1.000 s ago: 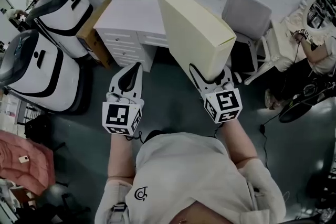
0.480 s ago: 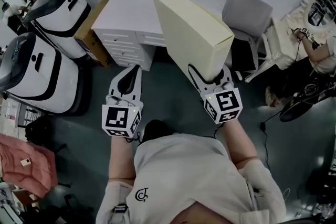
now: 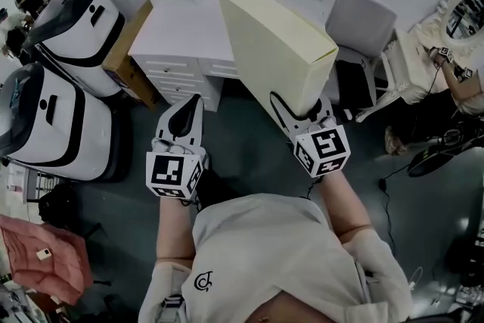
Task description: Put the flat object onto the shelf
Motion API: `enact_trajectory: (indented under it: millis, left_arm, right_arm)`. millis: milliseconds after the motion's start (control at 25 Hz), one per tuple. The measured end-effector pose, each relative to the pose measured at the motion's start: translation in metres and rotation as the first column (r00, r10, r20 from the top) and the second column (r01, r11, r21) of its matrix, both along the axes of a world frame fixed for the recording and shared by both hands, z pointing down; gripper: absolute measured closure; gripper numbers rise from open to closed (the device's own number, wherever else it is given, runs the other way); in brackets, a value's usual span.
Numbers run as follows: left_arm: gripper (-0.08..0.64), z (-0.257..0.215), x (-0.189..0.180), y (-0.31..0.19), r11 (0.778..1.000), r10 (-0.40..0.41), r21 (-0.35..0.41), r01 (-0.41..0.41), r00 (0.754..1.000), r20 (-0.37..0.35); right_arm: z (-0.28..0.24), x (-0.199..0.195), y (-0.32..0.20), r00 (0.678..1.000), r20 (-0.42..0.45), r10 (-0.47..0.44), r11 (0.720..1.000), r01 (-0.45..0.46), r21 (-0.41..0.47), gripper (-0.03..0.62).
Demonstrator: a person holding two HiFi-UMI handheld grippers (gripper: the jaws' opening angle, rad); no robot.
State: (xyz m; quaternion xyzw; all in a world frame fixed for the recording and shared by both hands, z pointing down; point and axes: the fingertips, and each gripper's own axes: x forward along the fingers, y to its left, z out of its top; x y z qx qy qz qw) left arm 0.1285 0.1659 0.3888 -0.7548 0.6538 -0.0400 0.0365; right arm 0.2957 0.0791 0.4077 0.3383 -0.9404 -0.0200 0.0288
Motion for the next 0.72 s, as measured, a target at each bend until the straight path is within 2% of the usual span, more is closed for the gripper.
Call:
enact_trajectory:
  millis: [360,720]
  left_arm:
    - [0.546,-0.005,-0.111,-0.093,0.994,0.106,0.005,-0.106,0.994,0.014]
    - [0.546,-0.026,-0.226,-0.194,0.969,0.247,0.023,-0.248,0.969,0.032]
  right_arm:
    - [-0.005,-0.099,-0.083,0.992,-0.010,0.127,0.992,-0.127,0.019,0.321]
    - [-0.026,-0.202,-0.169,0.960,-0.024,0.281,0.960,-0.280,0.026,0.319]
